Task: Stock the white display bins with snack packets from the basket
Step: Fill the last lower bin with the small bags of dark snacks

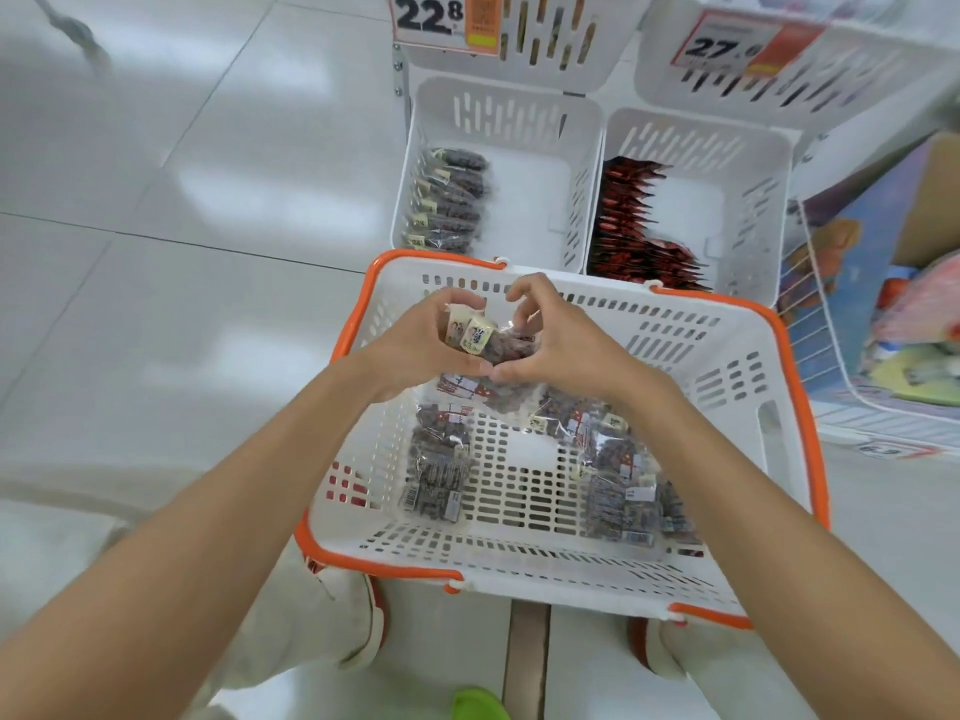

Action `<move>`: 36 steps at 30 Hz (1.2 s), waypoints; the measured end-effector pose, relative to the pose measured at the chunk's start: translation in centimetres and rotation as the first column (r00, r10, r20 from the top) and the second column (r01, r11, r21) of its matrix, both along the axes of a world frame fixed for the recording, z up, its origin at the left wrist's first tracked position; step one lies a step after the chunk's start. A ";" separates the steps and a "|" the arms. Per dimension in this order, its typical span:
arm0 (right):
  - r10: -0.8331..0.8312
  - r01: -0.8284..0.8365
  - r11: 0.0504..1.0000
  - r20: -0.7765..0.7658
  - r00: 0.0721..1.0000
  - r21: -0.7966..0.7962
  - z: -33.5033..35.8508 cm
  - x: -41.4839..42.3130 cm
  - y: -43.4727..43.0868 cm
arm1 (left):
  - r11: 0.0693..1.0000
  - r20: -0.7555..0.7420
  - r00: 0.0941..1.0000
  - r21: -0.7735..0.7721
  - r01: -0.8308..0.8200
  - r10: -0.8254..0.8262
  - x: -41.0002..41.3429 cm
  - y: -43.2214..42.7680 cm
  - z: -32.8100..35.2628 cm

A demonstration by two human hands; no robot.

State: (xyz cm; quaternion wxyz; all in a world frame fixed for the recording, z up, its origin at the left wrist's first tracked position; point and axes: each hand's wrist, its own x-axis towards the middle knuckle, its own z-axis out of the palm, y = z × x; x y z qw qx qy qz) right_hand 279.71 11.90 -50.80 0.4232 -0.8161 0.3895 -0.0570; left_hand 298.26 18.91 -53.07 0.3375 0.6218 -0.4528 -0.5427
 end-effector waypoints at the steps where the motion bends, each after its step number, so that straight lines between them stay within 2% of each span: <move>1: 0.032 -0.033 0.999 -0.039 0.999 -0.020 0.2 0.2 -0.1 | 1.000 0.026 1.000 -0.015 0.015 -0.014 0.0 -0.3 0.6; 3: 0.080 -0.082 0.997 -0.104 0.991 -0.011 0.6 0.7 -0.8 | 0.998 0.011 0.998 -0.019 0.064 -0.064 0.3 -1.2 1.4; 6: 0.073 -0.068 0.996 -0.097 0.993 0.055 2.0 1.4 -2.9 | 0.999 -0.055 0.997 -0.020 0.046 -0.047 1.3 -3.3 2.6; 9: -0.048 0.046 0.995 -0.023 0.999 -0.088 3.8 1.8 -5.7 | 0.992 -0.071 0.996 -0.110 -0.066 0.059 3.6 -6.3 3.6; 12: -0.164 0.213 0.934 0.186 0.969 -0.287 4.1 2.9 -8.9 | 0.943 -0.040 0.960 -0.176 -0.281 0.278 6.9 -10.0 3.0; 13: -0.161 0.229 0.907 0.212 0.964 -0.354 3.7 3.6 -10.1 | 0.916 0.044 0.930 -0.195 -0.352 0.366 7.9 -11.3 2.2; 15: -0.118 0.177 0.827 0.144 0.983 -0.533 2.0 5.5 -12.7 | 0.889 0.284 0.845 -0.225 -0.400 0.452 9.7 -13.7 0.2; 18: -0.106 0.072 0.652 0.003 0.994 -0.755 -1.5 8.5 -16.1 | 0.935 0.524 0.776 -0.170 -0.310 0.352 11.7 -16.5 -2.9; 23: -0.182 0.158 0.396 0.091 0.979 -0.905 -6.7 12.2 -21.7 | 0.970 0.596 0.765 -0.148 -0.193 0.243 13.2 -19.8 -6.4; 25: -0.211 0.177 0.367 0.103 0.972 -0.913 -7.8 13.6 -23.5 | 0.977 0.610 0.764 -0.154 -0.146 0.210 13.6 -20.7 -7.6; 28: -0.152 0.072 0.450 0.003 0.988 -0.890 -9.3 16.4 -25.8 | 0.971 0.597 0.774 -0.222 -0.091 0.209 13.7 -21.3 -9.2; 31: -0.122 -0.001 0.634 -0.101 0.987 -0.774 -10.3 18.1 -27.0 | 0.946 0.457 0.851 -0.296 -0.129 0.259 13.7 -21.3 -11.1; 33: -0.146 0.114 0.762 0.002 0.989 -0.637 -10.5 17.8 -26.9 | 0.930 0.417 0.863 -0.340 -0.142 0.285 13.5 -21.1 -11.3; 36: -0.226 0.295 0.846 0.202 0.953 -0.444 -11.2 16.2 -25.6 | 0.918 0.381 0.876 -0.369 -0.148 0.295 13.3 -20.9 -11.3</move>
